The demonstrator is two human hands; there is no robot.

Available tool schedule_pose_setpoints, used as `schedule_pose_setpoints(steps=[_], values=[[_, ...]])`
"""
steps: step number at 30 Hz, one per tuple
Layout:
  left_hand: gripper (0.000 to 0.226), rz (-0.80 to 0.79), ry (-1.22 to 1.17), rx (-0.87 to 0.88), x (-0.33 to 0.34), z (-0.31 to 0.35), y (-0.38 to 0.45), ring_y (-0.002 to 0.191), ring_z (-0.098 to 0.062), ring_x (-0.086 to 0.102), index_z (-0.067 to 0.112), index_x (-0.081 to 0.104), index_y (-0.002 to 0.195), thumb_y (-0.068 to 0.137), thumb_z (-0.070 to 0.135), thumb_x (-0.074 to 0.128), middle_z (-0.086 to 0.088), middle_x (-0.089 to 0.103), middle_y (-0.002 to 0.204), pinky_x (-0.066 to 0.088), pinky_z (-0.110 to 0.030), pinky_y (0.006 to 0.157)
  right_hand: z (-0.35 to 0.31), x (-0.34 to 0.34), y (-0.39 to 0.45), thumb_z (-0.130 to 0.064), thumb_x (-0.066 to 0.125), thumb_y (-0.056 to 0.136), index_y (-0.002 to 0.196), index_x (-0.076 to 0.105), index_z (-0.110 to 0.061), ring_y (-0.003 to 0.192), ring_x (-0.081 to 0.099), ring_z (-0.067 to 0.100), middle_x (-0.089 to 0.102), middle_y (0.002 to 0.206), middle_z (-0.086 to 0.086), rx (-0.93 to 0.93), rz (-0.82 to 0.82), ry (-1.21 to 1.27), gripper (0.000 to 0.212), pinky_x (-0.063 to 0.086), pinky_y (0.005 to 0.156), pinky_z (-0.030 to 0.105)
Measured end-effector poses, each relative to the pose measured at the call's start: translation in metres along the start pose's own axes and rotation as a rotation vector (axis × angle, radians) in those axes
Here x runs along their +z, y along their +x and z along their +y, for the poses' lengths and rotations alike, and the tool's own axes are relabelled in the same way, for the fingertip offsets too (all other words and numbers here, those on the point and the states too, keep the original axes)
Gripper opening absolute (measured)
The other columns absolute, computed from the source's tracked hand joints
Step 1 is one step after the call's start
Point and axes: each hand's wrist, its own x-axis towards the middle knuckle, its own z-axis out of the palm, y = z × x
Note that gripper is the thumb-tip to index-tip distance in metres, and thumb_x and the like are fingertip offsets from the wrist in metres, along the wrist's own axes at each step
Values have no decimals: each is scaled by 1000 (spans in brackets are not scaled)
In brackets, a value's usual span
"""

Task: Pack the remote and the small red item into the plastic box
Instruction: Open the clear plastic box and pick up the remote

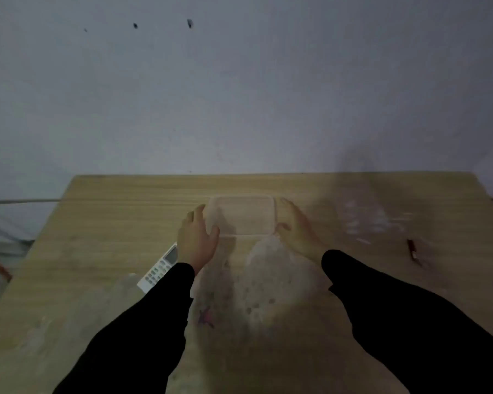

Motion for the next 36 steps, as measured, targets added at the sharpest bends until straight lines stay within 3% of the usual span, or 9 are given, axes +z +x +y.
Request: schedule_pose_setpoints(steps=[5, 9, 12, 15, 19, 24, 26, 30, 36], values=[[56, -18, -176, -200, 23, -4, 14, 121, -39, 47, -1, 34, 136, 84, 7, 53, -26, 45, 136, 40, -46, 101, 16, 18, 10, -6, 59, 84, 139, 35, -17, 124, 48, 24, 43, 141, 10, 113, 39, 119, 61, 40, 99, 29], [55, -22, -236, -269, 34, -5, 21, 116, -40, 52, 0, 35, 137, 83, -2, 46, -25, 51, 132, 43, -48, 101, 20, 21, 16, 2, 56, 85, 136, 40, -11, 120, 52, 19, 51, 133, 9, 166, 40, 216, 55, 44, 93, 24], [52, -30, -336, -349, 38, -8, 15, 110, -38, 57, 2, 36, 136, 85, -1, 44, -23, 55, 128, 47, -50, 98, 18, 22, 9, 12, 47, 83, 134, 43, -7, 117, 54, 19, 55, 128, 11, 205, 53, 281, 54, 45, 92, 24], [42, -4, -444, -417, 35, -1, -7, 106, -34, 61, 2, 44, 132, 90, 11, 47, -21, 62, 119, 51, -43, 92, 20, 22, -8, 16, 43, 82, 131, 45, -2, 121, 54, 28, 53, 133, 19, 210, 89, 328, 52, 45, 92, 29], [40, -14, -509, -379, 30, 14, -58, 99, -24, 61, 0, 47, 130, 92, 13, 49, -21, 64, 117, 47, -30, 81, 22, 19, -57, 17, 42, 81, 132, 44, -5, 122, 52, 23, 52, 134, 13, 238, 161, 343, 56, 42, 96, 30], [38, -17, -507, -325, 36, 14, -119, 98, -22, 60, -2, 50, 127, 92, 11, 50, -23, 63, 118, 39, -11, 70, 25, 12, -129, 13, 51, 80, 128, 49, -1, 105, 56, 15, 59, 122, 12, 267, 215, 300, 50, 43, 69, -2], [37, -45, -509, -313, 38, 14, -141, 100, -21, 60, 1, 50, 127, 92, 12, 49, -20, 64, 117, 45, -16, 76, 31, 13, -151, 11, 52, 80, 129, 48, -2, 105, 56, 16, 60, 123, 12, 309, 231, 308, 51, 43, 66, -4], [37, -93, -508, -282, 43, 11, -175, 105, -26, 63, 5, 52, 126, 89, 8, 51, -18, 65, 117, 53, -43, 93, 38, 14, -190, 12, 48, 81, 129, 49, -5, 105, 55, 16, 60, 120, 9, 342, 273, 321, 51, 46, 70, 6], [37, -111, -508, -264, 44, 10, -207, 101, -20, 61, 3, 54, 124, 88, -1, 50, -17, 66, 115, 47, -26, 85, 41, 21, -220, 6, 48, 85, 131, 48, -8, 112, 55, 23, 58, 123, 9, 383, 280, 309, 48, 46, 90, 36]])
